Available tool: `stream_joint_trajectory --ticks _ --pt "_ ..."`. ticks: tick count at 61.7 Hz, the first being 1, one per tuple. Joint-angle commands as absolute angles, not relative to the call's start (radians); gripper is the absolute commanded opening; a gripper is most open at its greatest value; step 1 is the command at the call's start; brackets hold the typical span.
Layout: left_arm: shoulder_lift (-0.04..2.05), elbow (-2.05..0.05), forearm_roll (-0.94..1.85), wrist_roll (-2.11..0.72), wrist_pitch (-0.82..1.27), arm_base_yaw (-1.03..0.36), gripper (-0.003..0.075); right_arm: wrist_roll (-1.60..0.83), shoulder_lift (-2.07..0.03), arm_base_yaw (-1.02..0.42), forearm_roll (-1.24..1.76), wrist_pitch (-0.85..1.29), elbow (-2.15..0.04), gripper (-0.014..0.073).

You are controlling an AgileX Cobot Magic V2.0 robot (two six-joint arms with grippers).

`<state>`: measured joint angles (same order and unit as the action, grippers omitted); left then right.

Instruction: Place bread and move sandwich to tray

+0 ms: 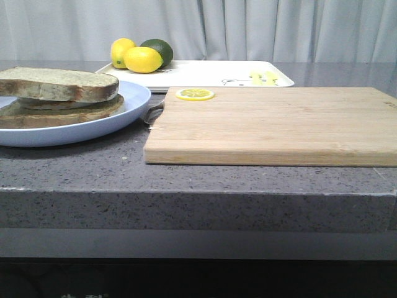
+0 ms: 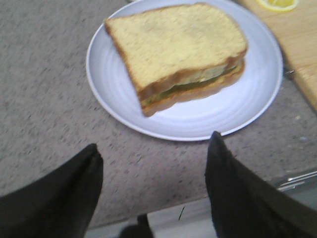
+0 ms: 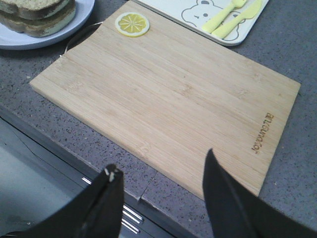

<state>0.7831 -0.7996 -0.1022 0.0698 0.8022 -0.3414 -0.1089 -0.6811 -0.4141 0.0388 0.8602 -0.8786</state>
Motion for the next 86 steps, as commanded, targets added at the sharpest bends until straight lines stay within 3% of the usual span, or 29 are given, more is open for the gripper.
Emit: stream_joint_trajectory --ticks 1,10,24,33,56,86 --pt "0.87 -0.906 -0.106 0.079 0.888 -0.263 0.044 -0.105 -0.68 -0.409 0.028 0.785 -0.901 0.0393" --pt "1.009 -1.004 -0.019 0.017 0.938 -0.074 0.044 -0.105 -0.68 -0.409 0.028 0.8 -0.901 0.0393" --pt "1.161 -1.054 0.447 -0.298 0.956 0.192 0.044 -0.105 -0.68 -0.409 0.028 0.818 -0.901 0.0393" --pt "1.246 -1.054 0.677 -0.456 0.956 0.286 0.044 -0.105 -0.68 -0.409 0.028 0.818 -0.901 0.0393" --pt "1.433 -1.06 0.865 -0.546 0.913 0.3 0.0435 -0.105 -0.68 -0.409 0.028 0.818 -0.901 0.0393" --pt "1.556 -1.062 1.028 -0.641 0.882 0.3 0.0313 -0.105 -0.68 -0.409 0.028 0.818 -0.901 0.0393"
